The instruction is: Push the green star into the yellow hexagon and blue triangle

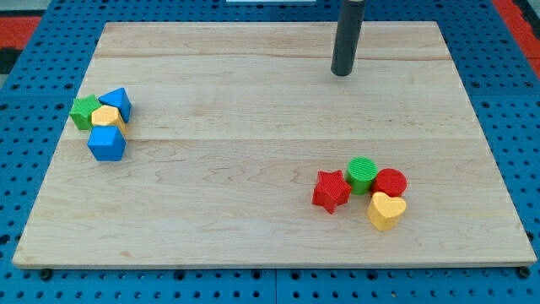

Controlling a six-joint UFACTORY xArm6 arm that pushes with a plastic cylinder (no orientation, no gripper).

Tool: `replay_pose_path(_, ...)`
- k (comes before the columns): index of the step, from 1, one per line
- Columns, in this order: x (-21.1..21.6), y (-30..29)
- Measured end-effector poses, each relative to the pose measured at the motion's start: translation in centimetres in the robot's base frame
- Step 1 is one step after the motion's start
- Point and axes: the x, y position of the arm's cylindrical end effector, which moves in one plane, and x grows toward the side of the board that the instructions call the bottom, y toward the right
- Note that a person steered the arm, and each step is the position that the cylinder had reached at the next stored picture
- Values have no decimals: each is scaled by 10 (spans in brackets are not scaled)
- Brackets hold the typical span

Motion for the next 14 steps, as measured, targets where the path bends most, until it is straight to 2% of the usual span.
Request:
replay_pose_path(1, 3, 9)
replay_pose_path(2, -30, -4)
replay_pose_path(3, -50, -66)
replay_pose_path(4, -49, -169)
replay_pose_path(5, -23, -254)
replay_pose_path(6, 40, -317)
replay_pose_path(8, 55, -363)
replay_pose_path(9, 32, -411)
replay_pose_path(10, 51, -411)
replay_pose_path(11, 108, -411)
replay_pose_path(12, 116, -389)
replay_pose_path(14, 104, -330)
